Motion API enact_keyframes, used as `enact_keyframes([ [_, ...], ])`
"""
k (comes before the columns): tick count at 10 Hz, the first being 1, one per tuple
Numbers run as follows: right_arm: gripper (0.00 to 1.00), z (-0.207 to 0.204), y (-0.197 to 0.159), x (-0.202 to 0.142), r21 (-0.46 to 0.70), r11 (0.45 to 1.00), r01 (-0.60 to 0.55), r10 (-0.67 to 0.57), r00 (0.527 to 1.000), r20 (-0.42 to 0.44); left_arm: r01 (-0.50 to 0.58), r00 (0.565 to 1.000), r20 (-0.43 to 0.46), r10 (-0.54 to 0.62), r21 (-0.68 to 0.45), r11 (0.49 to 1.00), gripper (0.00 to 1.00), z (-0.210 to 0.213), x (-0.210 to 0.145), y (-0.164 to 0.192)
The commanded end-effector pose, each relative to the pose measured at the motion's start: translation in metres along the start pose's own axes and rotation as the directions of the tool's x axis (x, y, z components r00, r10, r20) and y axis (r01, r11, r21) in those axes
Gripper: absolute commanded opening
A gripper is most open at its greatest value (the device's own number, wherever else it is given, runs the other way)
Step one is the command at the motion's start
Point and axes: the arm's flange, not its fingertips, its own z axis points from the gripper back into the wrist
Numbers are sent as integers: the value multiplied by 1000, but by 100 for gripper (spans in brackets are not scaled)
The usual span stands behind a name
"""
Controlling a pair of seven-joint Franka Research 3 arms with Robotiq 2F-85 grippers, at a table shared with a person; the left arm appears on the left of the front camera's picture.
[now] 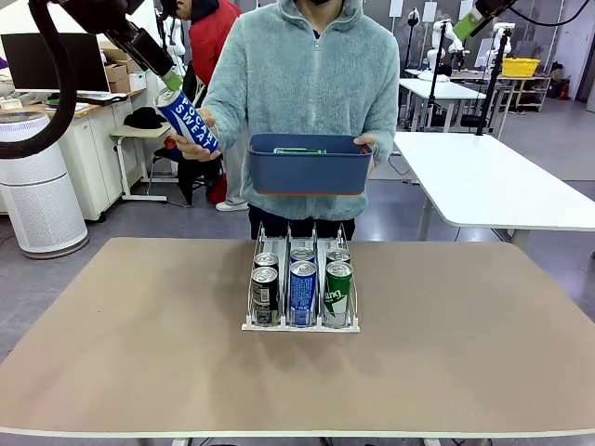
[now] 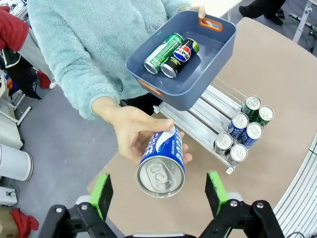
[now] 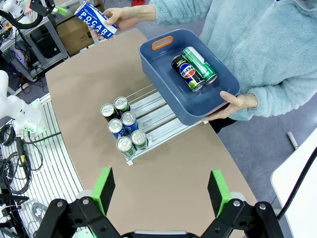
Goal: Fill the beverage cans into the dispenser.
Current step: Pick up the Ionic drink handed by the human.
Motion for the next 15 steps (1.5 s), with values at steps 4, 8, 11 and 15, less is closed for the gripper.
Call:
enact_keyframes([
  [4, 100, 0, 0, 1, -1, 1000, 8, -8, 1000, -1, -96, 995, 0, 96, -42, 994, 100, -23, -6, 11],
  [8, 100, 0, 0, 1, -1, 1000, 8, -8, 1000, -1, -143, 990, 13, 143, -41, 989, 100, -36, -13, 5],
  [11, 100, 0, 0, 1, -1, 1000, 8, -8, 1000, -1, -149, 989, 9, 149, -52, 988, 100, -46, -16, 1],
  [15, 100, 0, 0, 1, -1, 1000, 8, -8, 1000, -1, -137, 991, -4, 137, -62, 989, 100, -66, -23, 6],
])
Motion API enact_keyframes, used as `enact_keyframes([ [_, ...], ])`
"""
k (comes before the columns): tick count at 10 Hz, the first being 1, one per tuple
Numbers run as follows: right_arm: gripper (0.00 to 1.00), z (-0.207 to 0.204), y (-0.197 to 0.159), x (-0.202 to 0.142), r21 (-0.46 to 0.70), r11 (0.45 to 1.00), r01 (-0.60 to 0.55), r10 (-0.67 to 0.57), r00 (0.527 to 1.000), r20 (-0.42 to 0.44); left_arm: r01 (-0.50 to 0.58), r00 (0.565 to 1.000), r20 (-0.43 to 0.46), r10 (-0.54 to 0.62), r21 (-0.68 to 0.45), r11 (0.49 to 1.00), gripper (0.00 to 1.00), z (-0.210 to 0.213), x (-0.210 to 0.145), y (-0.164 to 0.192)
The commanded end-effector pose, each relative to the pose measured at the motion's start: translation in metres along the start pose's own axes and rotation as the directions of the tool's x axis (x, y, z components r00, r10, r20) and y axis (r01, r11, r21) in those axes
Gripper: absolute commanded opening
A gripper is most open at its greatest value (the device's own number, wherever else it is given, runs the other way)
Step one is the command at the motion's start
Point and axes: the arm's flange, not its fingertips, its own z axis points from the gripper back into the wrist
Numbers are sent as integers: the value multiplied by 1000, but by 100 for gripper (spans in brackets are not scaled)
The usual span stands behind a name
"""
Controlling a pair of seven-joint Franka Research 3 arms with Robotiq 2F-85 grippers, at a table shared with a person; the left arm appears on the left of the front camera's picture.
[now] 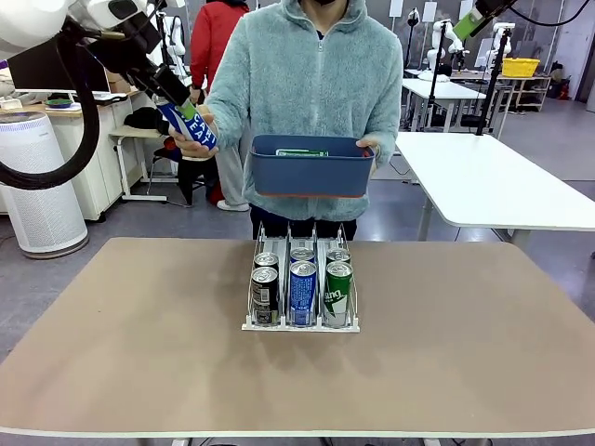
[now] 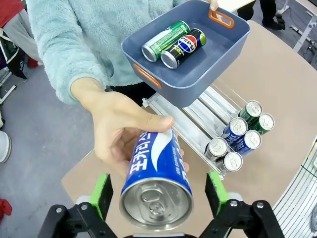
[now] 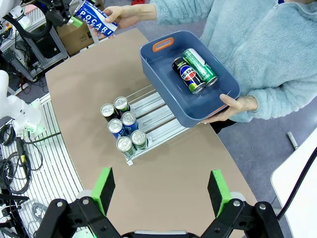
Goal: Fill the beverage cans into the dispenser.
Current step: Pick up the Ionic drink handed by the human.
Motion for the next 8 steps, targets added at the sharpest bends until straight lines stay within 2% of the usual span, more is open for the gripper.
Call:
enact_keyframes([
  [1, 100, 0, 0, 1, -1, 1000, 8, -8, 1000, -1, 14, 999, 50, -13, -17, 1000, 100, -9, -3, 4],
  [2, 100, 0, 0, 1, -1, 1000, 8, -8, 1000, -1, 0, 1000, 0, 0, 0, 1000, 100, 0, 0, 0],
  [8, 100, 0, 0, 1, -1, 1000, 8, -8, 1000, -1, 17, 1000, 1, -17, -6, 1000, 100, -2, 3, 3],
])
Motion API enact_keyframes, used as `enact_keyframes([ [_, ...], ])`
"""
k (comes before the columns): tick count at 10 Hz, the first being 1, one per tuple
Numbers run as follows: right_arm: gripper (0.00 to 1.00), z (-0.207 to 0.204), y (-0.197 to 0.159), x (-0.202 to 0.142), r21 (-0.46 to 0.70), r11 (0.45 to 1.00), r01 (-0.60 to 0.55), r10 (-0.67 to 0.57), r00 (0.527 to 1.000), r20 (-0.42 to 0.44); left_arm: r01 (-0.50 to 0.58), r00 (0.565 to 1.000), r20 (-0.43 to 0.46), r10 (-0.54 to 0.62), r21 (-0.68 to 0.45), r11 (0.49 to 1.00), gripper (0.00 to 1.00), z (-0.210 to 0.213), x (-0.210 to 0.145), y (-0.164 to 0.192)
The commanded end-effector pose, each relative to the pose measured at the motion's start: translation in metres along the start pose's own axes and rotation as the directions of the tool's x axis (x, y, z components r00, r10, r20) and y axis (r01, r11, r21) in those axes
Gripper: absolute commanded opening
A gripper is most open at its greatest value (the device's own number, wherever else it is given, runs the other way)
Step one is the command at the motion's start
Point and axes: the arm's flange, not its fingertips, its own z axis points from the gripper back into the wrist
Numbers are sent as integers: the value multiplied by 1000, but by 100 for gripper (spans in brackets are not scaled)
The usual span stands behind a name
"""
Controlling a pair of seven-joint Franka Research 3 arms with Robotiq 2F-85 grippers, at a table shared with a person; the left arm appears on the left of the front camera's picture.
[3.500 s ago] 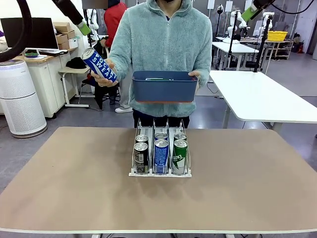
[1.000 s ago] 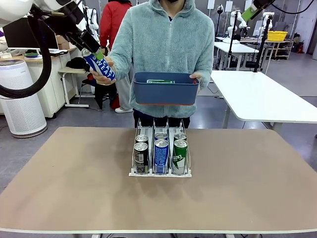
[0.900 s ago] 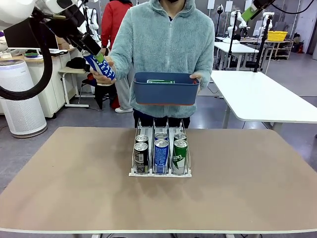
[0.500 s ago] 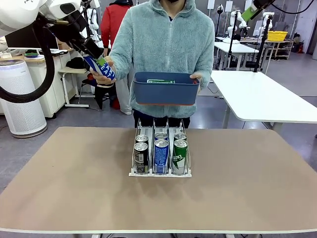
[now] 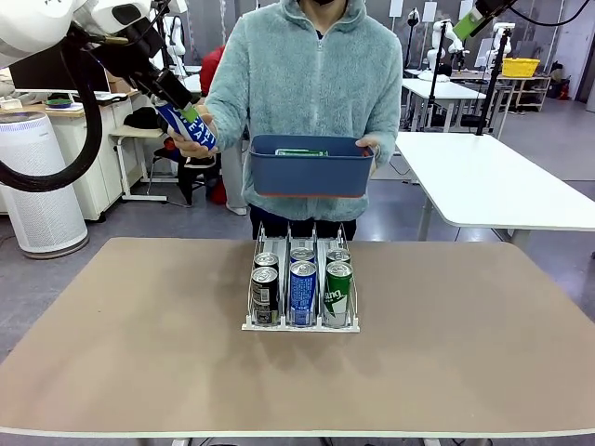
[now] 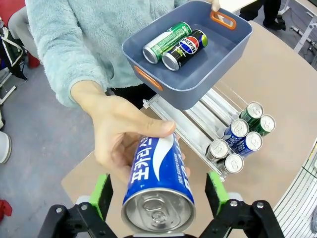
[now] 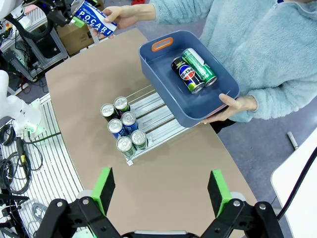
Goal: Fill the beverage cans into the dispenser.
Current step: Pick up the Ionic drink handed by the human.
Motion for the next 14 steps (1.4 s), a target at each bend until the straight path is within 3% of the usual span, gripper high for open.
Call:
enact_keyframes([
  [1, 100, 0, 0, 1, 0, 1000, 8, -8, 1000, -1, 12, 1000, -7, -12, -18, 1000, 100, -2, 2, 1],
  [3, 100, 0, 0, 1, 0, 1000, 8, -8, 1000, -1, 0, 1000, 0, 0, 0, 1000, 100, 0, 0, 0],
  [4, 100, 0, 0, 1, 0, 1000, 8, -8, 1000, -1, -1, 1000, -1, 1, -1, 1000, 41, 0, 0, 0],
  [5, 100, 0, 0, 1, 0, 1000, 8, -8, 1000, -1, 1, 1000, -5, -1, 11, 1000, 40, 1, 0, 0],
  [6, 100, 0, 0, 1, 0, 1000, 8, -8, 1000, -1, 4, 1000, -2, -4, 16, 1000, 0, 1, 0, 0],
  [8, 100, 0, 0, 1, 0, 1000, 8, -8, 1000, -1, 5, 1000, 7, -6, 24, 1000, 0, 1, 0, 0],
  [9, 100, 0, 0, 1, 0, 1000, 8, -8, 1000, -1, 5, 1000, 6, -5, 26, 1000, 13, 1, 0, 0],
  [10, 100, 0, 0, 1, 0, 1000, 8, -8, 1000, -1, 6, 1000, 1, -6, 32, 999, 3, 1, -1, 0],
  [11, 100, 0, 0, 1, 0, 1000, 8, -8, 1000, -1, 10, 1000, -3, -10, 36, 999, 0, 2, -1, 0],
  [14, 100, 0, 0, 1, 0, 1000, 8, -8, 1000, -1, 17, 1000, -17, -17, 20, 1000, 0, 6, -3, -9],
])
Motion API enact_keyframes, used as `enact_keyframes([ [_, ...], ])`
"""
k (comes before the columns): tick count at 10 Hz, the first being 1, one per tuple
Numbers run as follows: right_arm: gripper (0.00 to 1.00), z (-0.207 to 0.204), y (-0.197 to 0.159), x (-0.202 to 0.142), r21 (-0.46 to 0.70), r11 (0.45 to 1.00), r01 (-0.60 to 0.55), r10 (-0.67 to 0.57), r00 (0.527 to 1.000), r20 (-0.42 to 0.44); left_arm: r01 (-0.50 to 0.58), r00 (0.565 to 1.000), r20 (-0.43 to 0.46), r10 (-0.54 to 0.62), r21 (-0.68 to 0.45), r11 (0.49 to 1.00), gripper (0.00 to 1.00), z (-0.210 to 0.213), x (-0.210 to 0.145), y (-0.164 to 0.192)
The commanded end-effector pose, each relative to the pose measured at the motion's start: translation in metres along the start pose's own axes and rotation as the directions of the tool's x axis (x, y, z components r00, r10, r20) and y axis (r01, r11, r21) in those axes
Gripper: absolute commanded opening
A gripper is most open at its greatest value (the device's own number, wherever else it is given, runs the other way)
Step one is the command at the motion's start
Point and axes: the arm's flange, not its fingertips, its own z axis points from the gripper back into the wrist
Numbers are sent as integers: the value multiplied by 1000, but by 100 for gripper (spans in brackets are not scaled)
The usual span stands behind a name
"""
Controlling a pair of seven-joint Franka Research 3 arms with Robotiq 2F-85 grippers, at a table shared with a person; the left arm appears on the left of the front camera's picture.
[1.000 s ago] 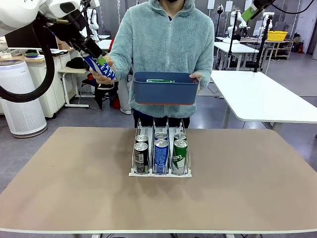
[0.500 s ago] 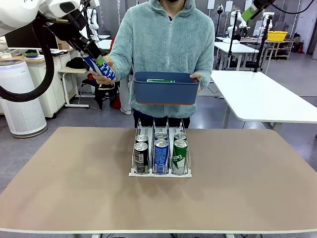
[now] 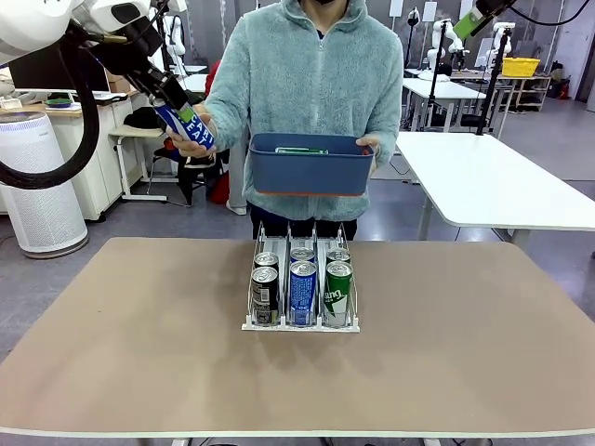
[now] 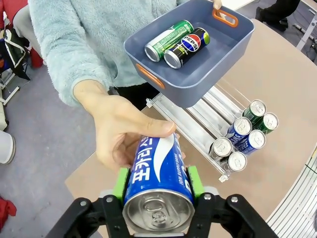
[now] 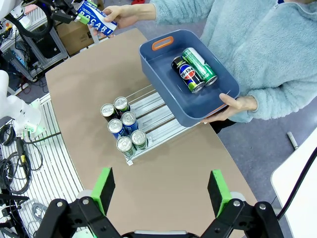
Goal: Fill the beverage cans into the dispenser.
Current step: Pick up the Ionic drink handed by the human, then place the picked Ionic drink in the line of the Automatic Can Dispenser with the same cans.
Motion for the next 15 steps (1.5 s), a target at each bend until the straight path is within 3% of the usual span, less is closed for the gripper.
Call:
enact_keyframes([
  [1, 100, 0, 0, 1, 0, 1000, 8, -8, 1000, -1, -3, 1000, 0, 3, 1, 1000, 0, -1, 0, 2],
  [15, 100, 0, 0, 1, 0, 1000, 8, -8, 1000, -1, -3, 1000, 0, 3, 1, 1000, 0, -1, 0, 2],
])
